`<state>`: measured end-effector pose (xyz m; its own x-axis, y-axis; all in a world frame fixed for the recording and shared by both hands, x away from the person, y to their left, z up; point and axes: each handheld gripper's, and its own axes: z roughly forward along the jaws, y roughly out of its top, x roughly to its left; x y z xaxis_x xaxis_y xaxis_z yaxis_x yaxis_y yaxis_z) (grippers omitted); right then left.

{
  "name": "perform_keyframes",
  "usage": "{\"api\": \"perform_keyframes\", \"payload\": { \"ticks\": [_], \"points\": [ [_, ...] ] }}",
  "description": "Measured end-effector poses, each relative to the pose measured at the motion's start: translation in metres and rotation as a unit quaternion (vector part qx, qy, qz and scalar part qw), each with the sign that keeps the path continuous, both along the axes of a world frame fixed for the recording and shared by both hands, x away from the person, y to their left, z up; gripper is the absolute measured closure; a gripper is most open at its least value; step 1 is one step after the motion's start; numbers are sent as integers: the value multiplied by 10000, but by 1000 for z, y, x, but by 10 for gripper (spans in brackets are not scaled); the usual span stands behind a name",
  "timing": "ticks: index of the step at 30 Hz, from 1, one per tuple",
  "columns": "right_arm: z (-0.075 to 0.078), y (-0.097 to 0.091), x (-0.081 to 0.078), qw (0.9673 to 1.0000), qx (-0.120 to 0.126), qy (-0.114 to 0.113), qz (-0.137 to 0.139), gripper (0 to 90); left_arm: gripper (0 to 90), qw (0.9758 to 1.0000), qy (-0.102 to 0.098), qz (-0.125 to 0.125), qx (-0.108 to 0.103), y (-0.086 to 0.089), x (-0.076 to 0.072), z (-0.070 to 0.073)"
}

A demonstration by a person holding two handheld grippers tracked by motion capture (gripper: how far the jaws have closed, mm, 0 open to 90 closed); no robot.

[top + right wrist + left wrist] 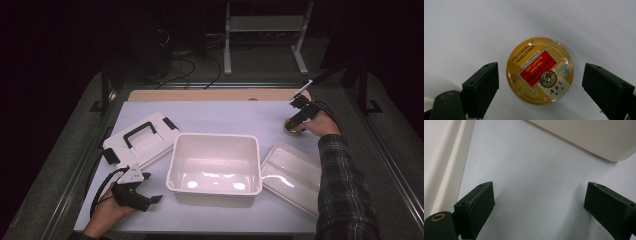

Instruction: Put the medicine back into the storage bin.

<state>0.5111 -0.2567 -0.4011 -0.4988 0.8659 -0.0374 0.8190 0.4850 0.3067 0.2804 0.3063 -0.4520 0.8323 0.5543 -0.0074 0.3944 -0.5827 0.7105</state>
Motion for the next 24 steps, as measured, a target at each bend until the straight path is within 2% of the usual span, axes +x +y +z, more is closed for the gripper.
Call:
{"api": "perform_keyframes", "payload": {
  "ticks": [2, 4, 11, 14, 24],
  "points": [
    [-4, 0, 4, 10000, 32, 86, -29, 138, 84, 10000, 3, -1, 0, 0, 0, 0],
    [-10, 0, 7, 9997, -55, 208, -79, 138, 84, 10000, 2, -2, -1, 0, 0, 0],
    [-22, 3, 12, 9992, 40, 382, -115, 168, 84, 10000, -1, 0, 0, 0, 0, 0],
    [-23, 3, 13, 9992, -22, 386, -115, 192, 84, 10000, 0, -1, 0, 0, 0, 0],
    [-25, 2, 13, 9988, 34, 464, -182, 197, 83, 10000, -2, -2, 0, 0, 0, 0]
  ]
}}
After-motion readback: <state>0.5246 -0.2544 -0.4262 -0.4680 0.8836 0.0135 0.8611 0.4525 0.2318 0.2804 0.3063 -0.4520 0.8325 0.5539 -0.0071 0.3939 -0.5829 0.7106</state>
